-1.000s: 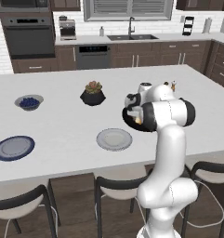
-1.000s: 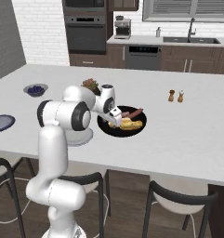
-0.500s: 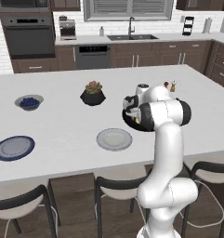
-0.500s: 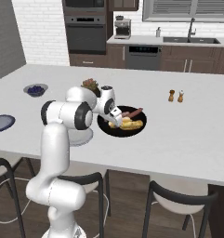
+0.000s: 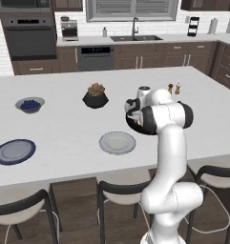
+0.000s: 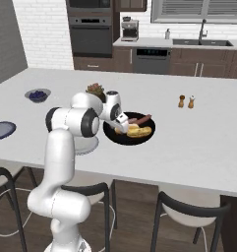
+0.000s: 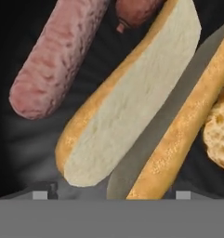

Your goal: Place one bun and one sausage from the bowl on each plate.

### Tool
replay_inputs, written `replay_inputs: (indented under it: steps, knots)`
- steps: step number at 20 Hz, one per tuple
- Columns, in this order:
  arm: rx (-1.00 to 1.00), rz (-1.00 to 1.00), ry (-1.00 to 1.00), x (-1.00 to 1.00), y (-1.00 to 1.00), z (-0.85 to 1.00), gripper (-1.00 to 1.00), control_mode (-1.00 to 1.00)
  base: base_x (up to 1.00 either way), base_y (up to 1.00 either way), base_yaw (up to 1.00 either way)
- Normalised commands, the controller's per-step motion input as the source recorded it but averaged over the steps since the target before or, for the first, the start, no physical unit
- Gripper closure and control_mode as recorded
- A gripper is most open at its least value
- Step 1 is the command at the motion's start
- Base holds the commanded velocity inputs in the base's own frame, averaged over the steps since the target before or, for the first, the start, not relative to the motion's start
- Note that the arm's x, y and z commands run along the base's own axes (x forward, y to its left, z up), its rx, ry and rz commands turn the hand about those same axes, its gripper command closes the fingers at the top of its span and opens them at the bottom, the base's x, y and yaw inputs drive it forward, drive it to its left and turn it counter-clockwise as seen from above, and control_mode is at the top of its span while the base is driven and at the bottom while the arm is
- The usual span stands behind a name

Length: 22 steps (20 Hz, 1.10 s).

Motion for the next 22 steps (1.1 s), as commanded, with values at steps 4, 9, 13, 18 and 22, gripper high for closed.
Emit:
replay_inputs:
  steps: [4, 9, 13, 18, 22]
  knots:
    - [0.0, 0.0, 0.0, 0.0, 0.0, -0.01, 1.0, -1.0, 0.0, 0.0, 0.0]
    - [0.0, 0.0, 0.0, -0.16, 0.0, 0.0, 1.0, -1.0, 0.0, 0.0, 0.0]
    - [0.02, 0.0, -0.06, -0.62, 0.0, 0.24, 1.0, -1.0, 0.0, 0.0, 0.0]
    - [0.01, 0.0, -0.19, -0.99, 0.02, 0.99, 1.0, -1.0, 0.0, 0.0, 0.0]
    - [0.0, 0.0, -0.19, -1.0, 0.22, 0.99, 1.0, -1.0, 0.0, 0.0, 0.0]
